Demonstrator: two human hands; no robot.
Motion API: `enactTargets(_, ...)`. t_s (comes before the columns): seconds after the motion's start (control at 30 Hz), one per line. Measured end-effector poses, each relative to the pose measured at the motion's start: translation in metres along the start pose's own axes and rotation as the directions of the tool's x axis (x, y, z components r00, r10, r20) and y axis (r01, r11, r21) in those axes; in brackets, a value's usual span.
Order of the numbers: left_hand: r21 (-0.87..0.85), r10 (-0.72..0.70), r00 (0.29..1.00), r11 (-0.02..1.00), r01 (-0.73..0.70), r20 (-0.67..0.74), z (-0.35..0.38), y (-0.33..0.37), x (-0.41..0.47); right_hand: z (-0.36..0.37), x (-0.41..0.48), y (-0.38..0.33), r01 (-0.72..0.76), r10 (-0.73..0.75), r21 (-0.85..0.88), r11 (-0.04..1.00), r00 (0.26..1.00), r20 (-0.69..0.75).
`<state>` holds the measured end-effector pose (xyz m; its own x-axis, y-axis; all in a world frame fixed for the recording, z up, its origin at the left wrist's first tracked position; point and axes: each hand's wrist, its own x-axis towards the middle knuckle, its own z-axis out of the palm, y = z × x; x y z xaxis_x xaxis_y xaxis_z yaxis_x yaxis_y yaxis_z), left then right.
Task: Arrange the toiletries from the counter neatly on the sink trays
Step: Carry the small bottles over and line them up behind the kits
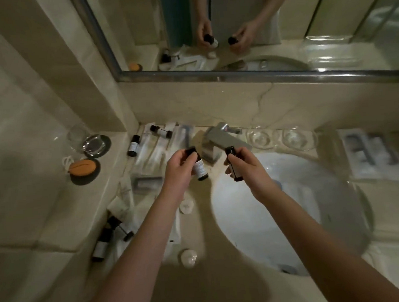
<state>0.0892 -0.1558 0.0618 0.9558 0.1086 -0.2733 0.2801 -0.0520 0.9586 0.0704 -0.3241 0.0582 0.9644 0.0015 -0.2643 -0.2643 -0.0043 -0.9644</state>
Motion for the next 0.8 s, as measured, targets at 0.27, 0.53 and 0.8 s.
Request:
enactTargets(0.27,-0.032,-0.018,0.981,0.999,0.025,0.191,0.104,-0.001,-0.029,-0.115,-0.045,0.004,0.003,0.011,0.055,0.998,0.971,-0.239)
enactTargets(0.53,0.122,0.055,0.952,0.988,-0.096,0.301,0.218,0.021,-0.014,-0.235,-0.035,-0.007,0.035,-0.064,-0.075,0.997,0.900,-0.431)
enactTargets(0.8,0.241,0.142,0.932,0.943,-0.230,0.334,0.329,0.049,0.032,-0.339,0.030,-0.023,-0.002,-0.102,-0.189,0.982,0.837,-0.538)
